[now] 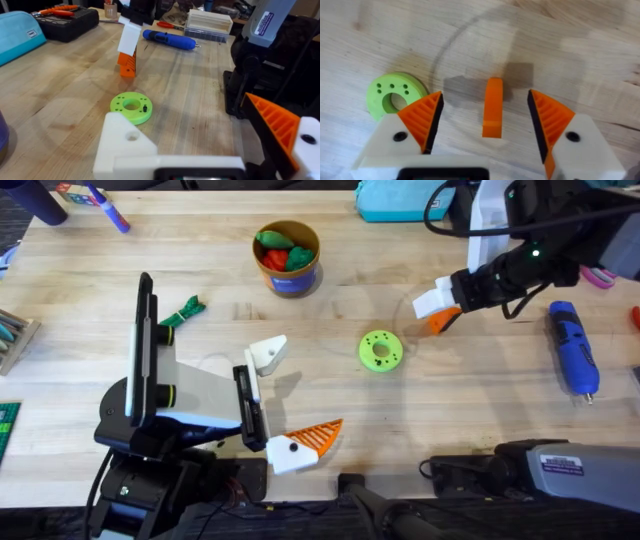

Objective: Pick up the gripper from the table and insert it into the empty holder that is missing its gripper. Then pick up a screw, insert it into the mounting hole, and use the screwdriver to tighten it. Finally, clean up the table by picking up the vegetable and placing it into the bucket.

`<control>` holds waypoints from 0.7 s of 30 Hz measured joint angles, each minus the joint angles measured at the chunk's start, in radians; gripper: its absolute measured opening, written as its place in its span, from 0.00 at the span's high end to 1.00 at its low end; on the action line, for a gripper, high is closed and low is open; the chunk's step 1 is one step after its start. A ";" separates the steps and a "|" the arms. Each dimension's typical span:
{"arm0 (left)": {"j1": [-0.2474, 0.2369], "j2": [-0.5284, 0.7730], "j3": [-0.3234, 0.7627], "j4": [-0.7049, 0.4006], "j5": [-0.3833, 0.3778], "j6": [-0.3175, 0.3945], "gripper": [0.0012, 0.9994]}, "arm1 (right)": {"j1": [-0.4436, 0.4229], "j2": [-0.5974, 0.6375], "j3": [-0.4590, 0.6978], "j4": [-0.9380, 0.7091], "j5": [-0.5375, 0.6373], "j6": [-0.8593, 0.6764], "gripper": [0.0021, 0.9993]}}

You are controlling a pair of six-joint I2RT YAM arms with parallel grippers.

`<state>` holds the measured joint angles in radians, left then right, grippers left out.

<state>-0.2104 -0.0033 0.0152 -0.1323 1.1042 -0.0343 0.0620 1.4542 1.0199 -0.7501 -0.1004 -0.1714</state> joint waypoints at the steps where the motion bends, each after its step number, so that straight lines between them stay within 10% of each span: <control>1: 0.000 0.004 0.001 0.006 0.000 0.000 0.01 | 0.000 0.006 0.000 -0.001 0.000 -0.001 0.04; 21: 0.000 0.004 0.001 0.013 -0.028 -0.001 0.01 | 0.000 0.009 0.004 -0.085 0.011 -0.003 0.10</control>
<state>-0.2108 0.0002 0.0158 -0.1196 1.0763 -0.0349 0.0616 1.4635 1.0241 -0.8355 -0.0894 -0.1740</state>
